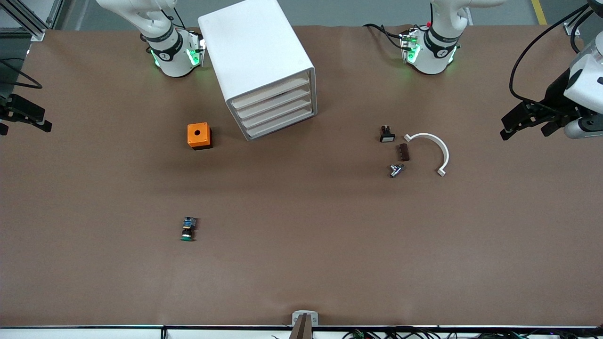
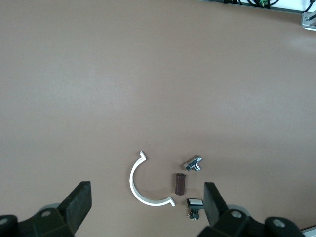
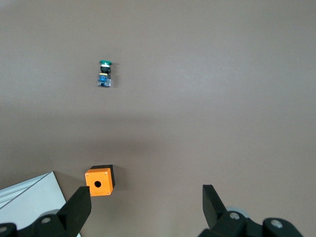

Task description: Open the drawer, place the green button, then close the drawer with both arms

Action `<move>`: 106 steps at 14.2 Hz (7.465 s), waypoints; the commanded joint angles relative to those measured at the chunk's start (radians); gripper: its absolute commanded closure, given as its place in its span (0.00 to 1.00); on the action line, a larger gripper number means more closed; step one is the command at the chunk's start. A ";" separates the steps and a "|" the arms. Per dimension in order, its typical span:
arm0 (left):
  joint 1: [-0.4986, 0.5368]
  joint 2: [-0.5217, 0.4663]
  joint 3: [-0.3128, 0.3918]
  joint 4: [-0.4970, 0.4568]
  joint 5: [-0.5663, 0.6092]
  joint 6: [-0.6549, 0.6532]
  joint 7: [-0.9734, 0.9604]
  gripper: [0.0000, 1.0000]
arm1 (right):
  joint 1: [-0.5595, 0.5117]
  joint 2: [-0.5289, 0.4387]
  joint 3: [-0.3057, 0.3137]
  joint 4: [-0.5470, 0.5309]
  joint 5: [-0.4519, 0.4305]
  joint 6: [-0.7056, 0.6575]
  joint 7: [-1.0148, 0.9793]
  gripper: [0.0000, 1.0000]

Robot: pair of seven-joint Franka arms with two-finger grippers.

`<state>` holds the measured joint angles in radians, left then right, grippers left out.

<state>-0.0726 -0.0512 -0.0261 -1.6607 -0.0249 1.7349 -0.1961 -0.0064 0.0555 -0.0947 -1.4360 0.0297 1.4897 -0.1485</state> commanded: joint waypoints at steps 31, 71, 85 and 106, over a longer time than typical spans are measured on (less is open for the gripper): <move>-0.153 0.502 -0.132 0.186 -0.205 -0.038 -0.605 0.00 | 0.094 0.435 0.010 -0.020 0.105 0.455 0.043 0.00; -0.450 1.130 -0.183 0.354 -1.030 -0.241 -2.117 0.41 | 0.264 0.632 0.004 -0.112 0.134 0.654 0.466 1.00; -0.521 1.133 -0.181 0.338 -1.020 -0.276 -2.137 0.87 | 0.347 0.492 0.010 -0.118 0.064 0.469 0.920 1.00; -0.311 1.137 -0.170 0.346 -1.021 -0.270 -2.133 0.83 | 0.738 0.374 0.013 -0.214 0.084 0.512 1.736 1.00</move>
<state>-0.3906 1.0787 -0.1930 -1.3300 -1.0362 1.4807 -2.3193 0.6879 0.4731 -0.0757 -1.5782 0.1115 1.9601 1.4963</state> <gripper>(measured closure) 0.859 0.661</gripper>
